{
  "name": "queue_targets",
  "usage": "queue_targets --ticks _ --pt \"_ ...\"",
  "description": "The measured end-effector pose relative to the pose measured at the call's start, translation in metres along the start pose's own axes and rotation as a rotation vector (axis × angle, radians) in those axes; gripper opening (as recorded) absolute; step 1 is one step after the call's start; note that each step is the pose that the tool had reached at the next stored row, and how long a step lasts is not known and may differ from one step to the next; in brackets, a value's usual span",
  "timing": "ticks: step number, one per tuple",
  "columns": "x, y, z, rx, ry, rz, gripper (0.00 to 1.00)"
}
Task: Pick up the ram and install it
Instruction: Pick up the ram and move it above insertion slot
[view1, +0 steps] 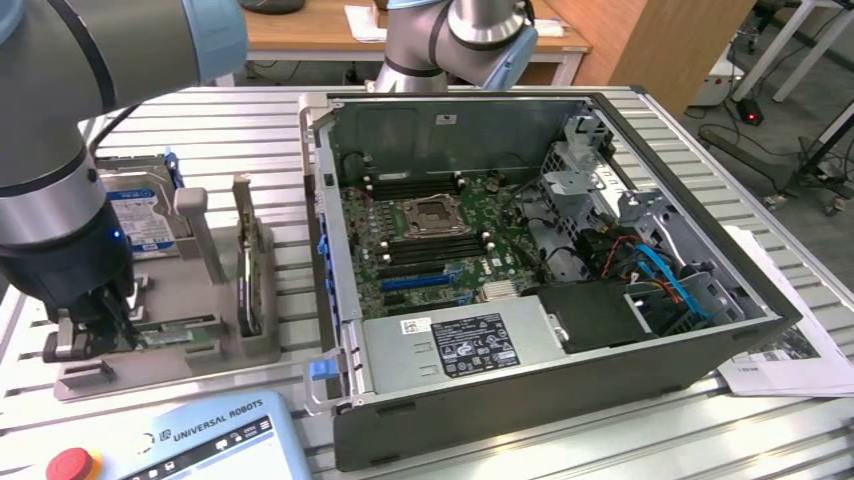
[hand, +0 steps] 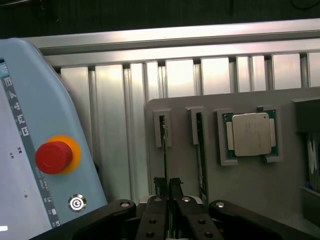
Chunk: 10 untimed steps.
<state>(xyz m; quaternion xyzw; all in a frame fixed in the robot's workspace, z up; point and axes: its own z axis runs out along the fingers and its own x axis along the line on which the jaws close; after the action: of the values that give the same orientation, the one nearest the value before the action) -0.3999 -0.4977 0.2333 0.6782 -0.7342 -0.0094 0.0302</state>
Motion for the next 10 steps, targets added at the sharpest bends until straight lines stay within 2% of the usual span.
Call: queue_targets --ticks 10 --pt "0.0003 0.0005 -0.0103 0.0002 0.0002 0.000 0.13"
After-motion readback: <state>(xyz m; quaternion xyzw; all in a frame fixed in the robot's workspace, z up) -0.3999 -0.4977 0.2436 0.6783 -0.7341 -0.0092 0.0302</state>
